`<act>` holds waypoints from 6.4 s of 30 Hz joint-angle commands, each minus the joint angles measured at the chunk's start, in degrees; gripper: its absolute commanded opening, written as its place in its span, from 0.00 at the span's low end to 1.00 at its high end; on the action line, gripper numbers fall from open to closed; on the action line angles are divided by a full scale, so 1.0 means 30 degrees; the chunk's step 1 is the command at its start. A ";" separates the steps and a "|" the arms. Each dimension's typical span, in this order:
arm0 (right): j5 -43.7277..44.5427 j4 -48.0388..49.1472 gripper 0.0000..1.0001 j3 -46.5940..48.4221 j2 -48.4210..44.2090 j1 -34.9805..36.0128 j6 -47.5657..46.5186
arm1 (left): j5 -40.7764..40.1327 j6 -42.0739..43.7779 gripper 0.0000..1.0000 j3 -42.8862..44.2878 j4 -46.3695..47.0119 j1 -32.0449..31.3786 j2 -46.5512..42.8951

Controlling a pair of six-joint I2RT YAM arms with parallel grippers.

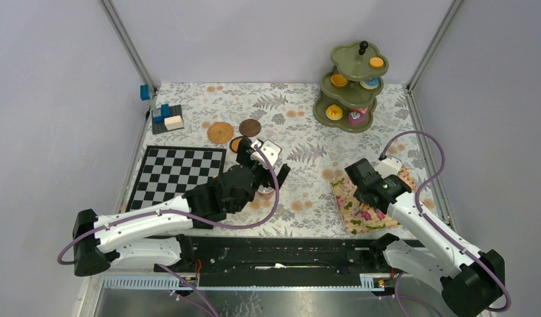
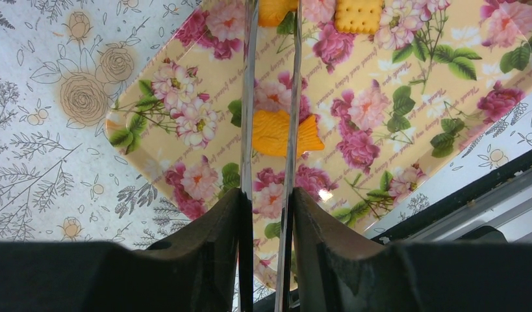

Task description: Serve the afternoon tea

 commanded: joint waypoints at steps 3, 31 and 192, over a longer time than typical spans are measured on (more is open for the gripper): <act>0.0599 -0.0724 0.31 0.0630 -0.0711 -0.0228 0.0169 | 0.0042 -0.0053 0.99 0.0096 0.0561 0.0082 -0.0178; -0.5573 0.6657 0.22 1.6403 0.6556 -0.2838 -1.5720 | -0.0357 0.0169 0.99 0.0093 0.0586 0.0075 -0.0287; -0.6615 -0.6048 0.09 0.5070 0.1622 -0.2528 -0.6031 | 0.0217 -0.0234 0.99 0.0189 0.0422 0.0084 0.0303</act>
